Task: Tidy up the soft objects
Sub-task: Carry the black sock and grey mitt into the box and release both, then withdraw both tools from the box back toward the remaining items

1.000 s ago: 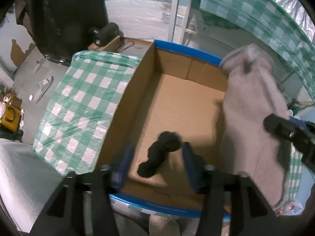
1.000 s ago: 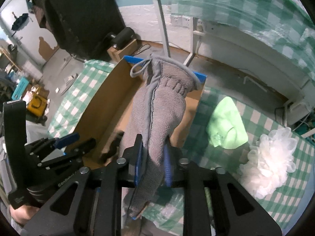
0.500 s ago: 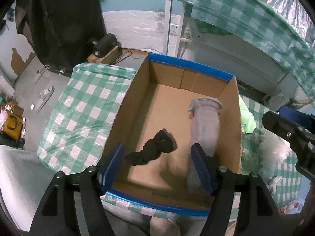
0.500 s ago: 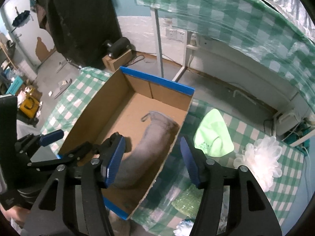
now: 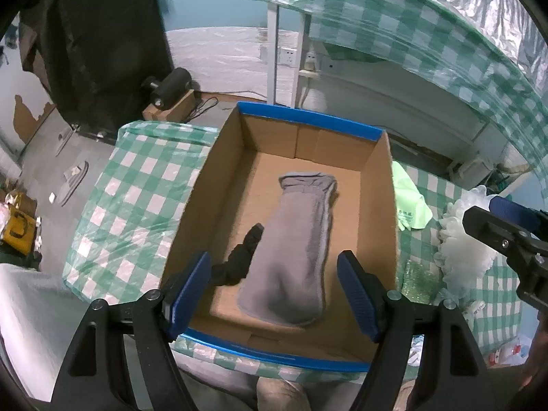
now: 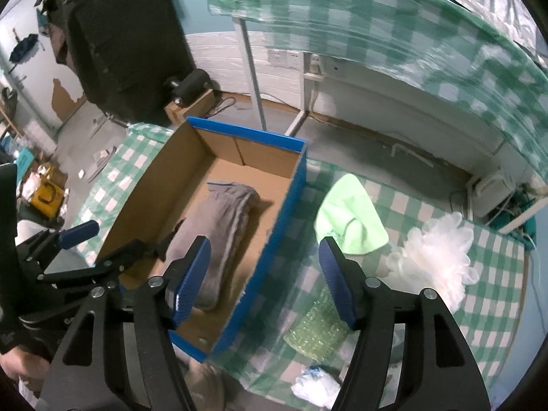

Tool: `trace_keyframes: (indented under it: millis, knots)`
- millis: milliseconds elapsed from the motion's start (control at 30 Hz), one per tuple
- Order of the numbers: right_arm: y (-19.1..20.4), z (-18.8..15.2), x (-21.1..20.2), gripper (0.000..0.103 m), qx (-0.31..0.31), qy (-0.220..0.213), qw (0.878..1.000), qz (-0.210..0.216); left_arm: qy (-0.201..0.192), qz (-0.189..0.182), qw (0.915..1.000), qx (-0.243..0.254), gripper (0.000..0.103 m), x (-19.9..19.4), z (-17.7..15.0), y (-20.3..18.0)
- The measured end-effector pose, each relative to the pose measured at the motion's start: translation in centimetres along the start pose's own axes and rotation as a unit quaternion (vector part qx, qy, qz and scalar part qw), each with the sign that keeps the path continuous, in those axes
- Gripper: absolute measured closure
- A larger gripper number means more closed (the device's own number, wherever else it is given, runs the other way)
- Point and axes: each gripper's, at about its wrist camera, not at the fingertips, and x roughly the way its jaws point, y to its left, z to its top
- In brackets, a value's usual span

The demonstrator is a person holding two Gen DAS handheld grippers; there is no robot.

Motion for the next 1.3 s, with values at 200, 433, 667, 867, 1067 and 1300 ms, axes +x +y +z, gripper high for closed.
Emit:
trace_keyframes:
  millis: [200, 433, 667, 867, 1067, 1300]
  knots:
    - [-1.7, -1.0, -0.9, 0.037, 0.018, -0.003, 1.000, -0.012, -0.011, -0.006, 0.9998, 0.015, 0.021, -0.7, -0.2, -1.2]
    - [-3.9, -2.7, -1.1, 0.037, 0.032, 0.010, 0.999, -0.025, -0.017, -0.014, 0.9991, 0.037, 0.021, -1.3, -0.4, -3.1]
    - [-6.7, -4.2, -1.6, 0.037, 0.053, 0.014, 0.998, -0.032, -0.011, -0.013, 0.9982, 0.058, 0.017, -1.0, -0.7, -5.2]
    - [-9.7, -5.7, -2.2, 0.037, 0.081, 0.018, 0.996, -0.040, -0.008, -0.014, 0.9972, 0.073, 0.017, -0.9, -1.0, -7.0]
    - [-12.4, -7.2, -2.6, 0.037, 0.107, 0.027, 0.993, -0.049, 0.000, -0.011, 0.9953, 0.097, 0.017, -0.4, -1.5, -9.0]
    - [-15.0, -8.8, -2.5, 0.037, 0.125, 0.035, 0.990, -0.057, 0.015, -0.018, 0.9934, 0.113, 0.017, 0.3, -2.2, -11.2]
